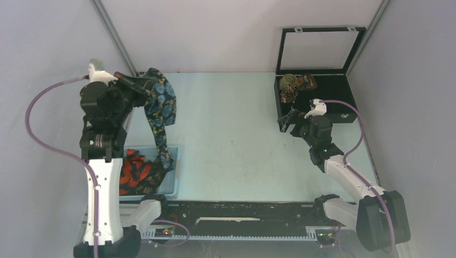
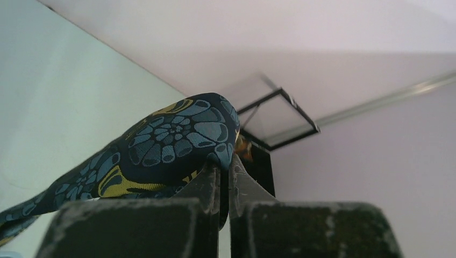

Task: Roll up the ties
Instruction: Pick up the tie from the bin, then place the tie at the center of the board.

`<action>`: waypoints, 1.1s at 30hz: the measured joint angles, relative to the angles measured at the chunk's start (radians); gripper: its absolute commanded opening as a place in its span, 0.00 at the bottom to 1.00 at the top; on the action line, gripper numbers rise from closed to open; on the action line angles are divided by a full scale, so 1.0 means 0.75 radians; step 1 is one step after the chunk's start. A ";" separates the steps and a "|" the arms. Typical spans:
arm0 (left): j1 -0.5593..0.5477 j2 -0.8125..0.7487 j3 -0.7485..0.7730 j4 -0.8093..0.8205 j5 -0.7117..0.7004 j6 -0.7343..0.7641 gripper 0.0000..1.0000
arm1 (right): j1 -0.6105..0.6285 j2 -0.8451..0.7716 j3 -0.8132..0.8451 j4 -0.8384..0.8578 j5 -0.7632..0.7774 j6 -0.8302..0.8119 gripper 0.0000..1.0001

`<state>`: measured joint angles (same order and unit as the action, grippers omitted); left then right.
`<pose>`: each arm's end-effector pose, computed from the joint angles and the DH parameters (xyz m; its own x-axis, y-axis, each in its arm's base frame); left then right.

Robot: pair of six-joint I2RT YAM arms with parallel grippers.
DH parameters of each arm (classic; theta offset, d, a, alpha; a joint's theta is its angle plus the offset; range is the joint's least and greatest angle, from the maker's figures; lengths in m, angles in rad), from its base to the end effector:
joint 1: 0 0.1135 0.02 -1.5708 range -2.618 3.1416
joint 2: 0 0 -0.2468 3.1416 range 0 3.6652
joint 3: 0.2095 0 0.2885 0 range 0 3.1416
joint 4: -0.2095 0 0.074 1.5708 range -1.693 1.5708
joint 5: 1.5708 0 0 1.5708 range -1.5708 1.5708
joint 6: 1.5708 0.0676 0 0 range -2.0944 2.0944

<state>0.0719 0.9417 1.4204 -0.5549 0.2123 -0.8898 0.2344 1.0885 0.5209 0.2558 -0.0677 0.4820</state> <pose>0.2377 0.0028 0.4856 -0.1561 -0.7727 -0.6153 0.0287 0.6191 -0.7848 0.3008 0.0765 0.1876 -0.4008 0.3798 -0.8337 -0.1225 0.8796 0.4596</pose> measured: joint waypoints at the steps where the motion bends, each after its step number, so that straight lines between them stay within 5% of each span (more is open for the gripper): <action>1: -0.031 0.017 0.007 0.002 0.002 0.001 0.00 | -0.001 0.000 0.000 0.000 0.000 0.000 0.94; 13: -0.576 0.234 0.190 0.028 -0.046 0.001 0.00 | -0.002 -0.005 0.000 -0.011 -0.008 0.000 0.93; 20: -0.733 0.315 0.379 0.111 0.014 0.003 0.00 | 0.002 -0.211 0.000 -0.158 -0.030 0.028 0.93; 33: -1.050 0.532 0.043 0.161 0.058 0.010 0.00 | 0.008 -0.771 0.111 -0.643 0.078 0.070 0.92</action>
<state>-0.7158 1.3407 1.4525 -0.4343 0.2562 -0.8822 0.2401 0.5106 0.6044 -0.2264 -0.0093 0.5346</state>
